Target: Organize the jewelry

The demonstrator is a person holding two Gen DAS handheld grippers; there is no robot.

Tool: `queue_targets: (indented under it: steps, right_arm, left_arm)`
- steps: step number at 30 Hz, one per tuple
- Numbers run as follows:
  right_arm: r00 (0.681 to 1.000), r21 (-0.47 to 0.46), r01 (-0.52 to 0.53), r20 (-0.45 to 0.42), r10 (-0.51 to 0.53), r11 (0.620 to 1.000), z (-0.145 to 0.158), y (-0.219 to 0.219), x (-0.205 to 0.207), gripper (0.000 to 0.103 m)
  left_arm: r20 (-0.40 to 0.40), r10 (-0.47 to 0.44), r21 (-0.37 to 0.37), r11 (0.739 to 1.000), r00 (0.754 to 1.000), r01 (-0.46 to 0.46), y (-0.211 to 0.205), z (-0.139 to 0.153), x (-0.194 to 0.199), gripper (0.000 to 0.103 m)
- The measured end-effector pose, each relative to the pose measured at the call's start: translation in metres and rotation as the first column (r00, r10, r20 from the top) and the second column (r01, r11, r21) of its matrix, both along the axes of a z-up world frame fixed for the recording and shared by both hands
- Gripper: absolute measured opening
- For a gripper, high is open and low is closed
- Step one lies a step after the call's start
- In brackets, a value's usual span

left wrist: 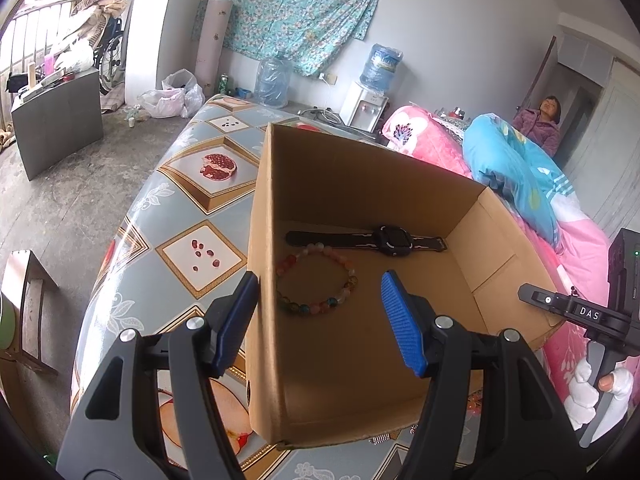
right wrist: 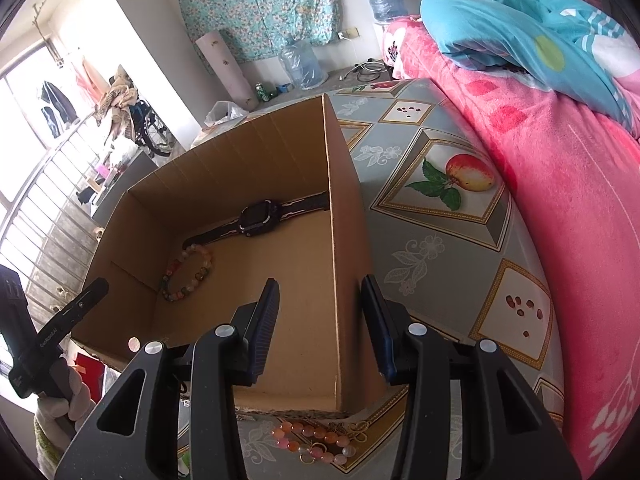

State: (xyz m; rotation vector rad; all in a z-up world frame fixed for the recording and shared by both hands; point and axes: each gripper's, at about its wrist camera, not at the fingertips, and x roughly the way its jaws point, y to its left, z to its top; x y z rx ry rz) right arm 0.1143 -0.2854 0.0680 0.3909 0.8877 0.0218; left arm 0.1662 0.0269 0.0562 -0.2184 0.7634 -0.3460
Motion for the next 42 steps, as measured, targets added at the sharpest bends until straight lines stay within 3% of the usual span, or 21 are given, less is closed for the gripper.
queue_targets:
  steps: [8, 14, 20, 25, 31, 36, 39, 42]
  right_arm:
    - [1.000, -0.010, 0.001, 0.004, -0.001, 1.000, 0.000, 0.001, -0.004, 0.043]
    - [1.000, 0.014, 0.006, 0.015, -0.007, 1.000, 0.001, -0.005, -0.009, 0.043]
    - [0.996, -0.006, 0.038, 0.083, -0.037, 0.999, 0.017, -0.018, -0.039, 0.043]
    - [0.992, -0.046, 0.008, 0.124, -0.003, 0.999, 0.022, -0.015, -0.077, 0.043]
    - [0.995, -0.059, -0.066, 0.073, 0.070, 0.996, -0.003, 0.008, -0.109, 0.043]
    - [0.990, -0.007, -0.144, 0.012, 0.144, 0.990, -0.032, 0.037, -0.114, 0.043]
    - [0.981, 0.018, -0.193, -0.002, 0.193, 0.981, -0.045, 0.056, -0.112, 0.043]
    - [0.972, 0.033, -0.233, -0.006, 0.234, 0.972, -0.053, 0.071, -0.109, 0.042]
  left_arm:
    - [0.005, -0.001, 0.002, 1.000, 1.000, 0.001, 0.001, -0.001, -0.004, 0.060]
    - [0.022, -0.009, -0.043, 0.999, 1.000, 0.010, 0.013, 0.004, -0.011, 0.060]
    - [0.127, 0.011, -0.005, 1.000, 0.992, -0.010, 0.034, 0.028, -0.047, 0.064]
    - [0.176, -0.035, 0.073, 0.997, 0.984, 0.022, 0.042, 0.033, -0.096, 0.066]
    - [0.131, -0.137, 0.107, 0.987, 0.982, 0.123, 0.023, 0.014, -0.140, 0.066]
    - [0.058, -0.222, 0.165, 0.964, 0.973, 0.210, -0.021, -0.017, -0.143, 0.066]
    - [0.015, -0.274, 0.212, 0.941, 0.962, 0.265, -0.046, -0.036, -0.136, 0.066]
    - [-0.005, -0.319, 0.279, 0.910, 0.948, 0.307, -0.066, -0.050, -0.129, 0.058]
